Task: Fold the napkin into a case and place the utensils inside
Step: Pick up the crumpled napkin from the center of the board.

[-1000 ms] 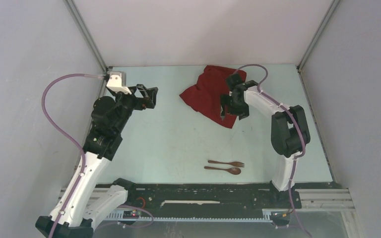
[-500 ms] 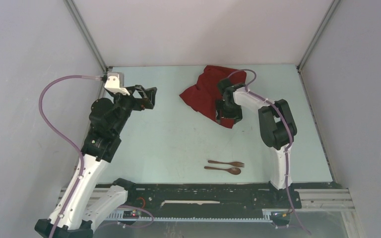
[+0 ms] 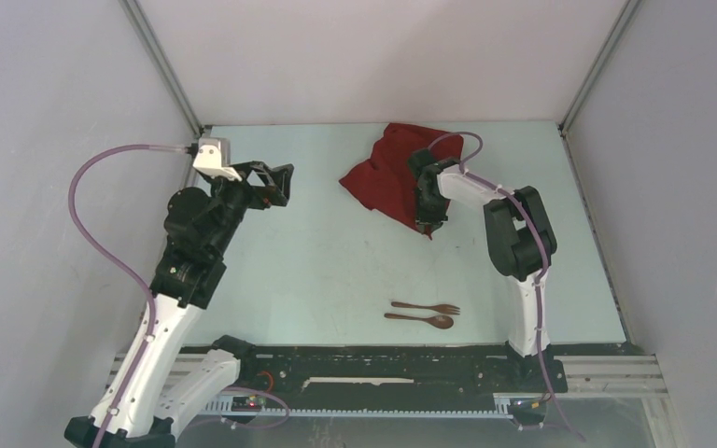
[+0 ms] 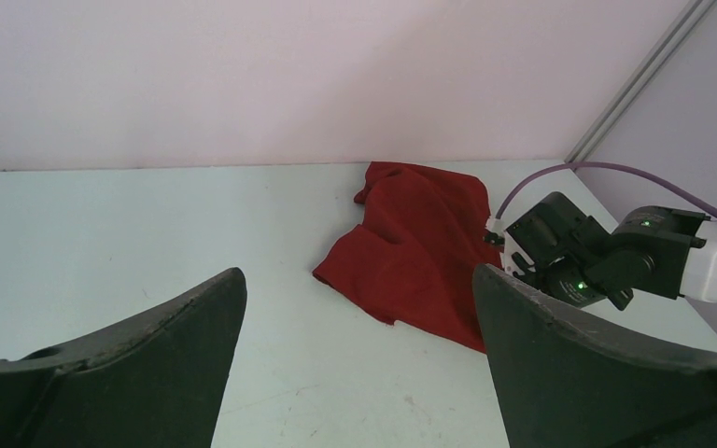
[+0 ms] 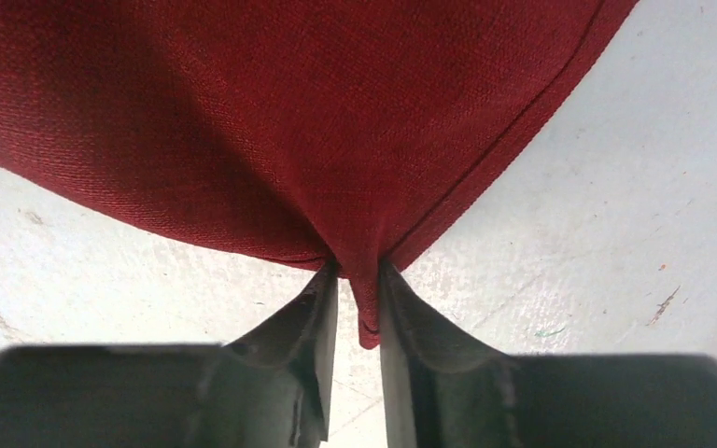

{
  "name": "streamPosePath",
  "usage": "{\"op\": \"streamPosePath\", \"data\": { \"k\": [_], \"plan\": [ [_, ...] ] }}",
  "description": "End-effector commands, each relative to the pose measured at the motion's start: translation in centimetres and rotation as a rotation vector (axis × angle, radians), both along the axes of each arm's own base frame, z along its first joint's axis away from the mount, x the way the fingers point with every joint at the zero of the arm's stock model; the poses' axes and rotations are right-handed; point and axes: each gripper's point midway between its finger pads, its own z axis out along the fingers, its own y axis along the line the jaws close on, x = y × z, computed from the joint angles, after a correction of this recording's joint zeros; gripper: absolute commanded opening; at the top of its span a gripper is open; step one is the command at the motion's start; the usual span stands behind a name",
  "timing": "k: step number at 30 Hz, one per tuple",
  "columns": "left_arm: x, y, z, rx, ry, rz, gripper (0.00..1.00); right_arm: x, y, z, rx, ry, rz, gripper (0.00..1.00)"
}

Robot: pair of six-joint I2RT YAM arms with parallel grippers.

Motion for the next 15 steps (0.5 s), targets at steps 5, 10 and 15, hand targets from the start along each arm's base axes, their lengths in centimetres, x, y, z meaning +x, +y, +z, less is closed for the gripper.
{"op": "streamPosePath", "data": {
  "k": [5, 10, 15],
  "plan": [
    [0.2, -0.1, 0.9, -0.024, -0.029, -0.006, 1.00, 1.4, 0.8, 4.4, 0.059, -0.134, 0.003, 0.01],
    [1.9, -1.7, -1.7, -0.084, 0.081, -0.041, 1.00, 2.2, 1.5, 14.6, 0.298, -0.307, -0.021, 0.00],
    [4.3, -4.2, -7.7, -0.262, 0.351, -0.051, 0.98, 2.1, 0.8, 22.1, 0.492, -0.426, -0.069, 0.00]
  ]
}}
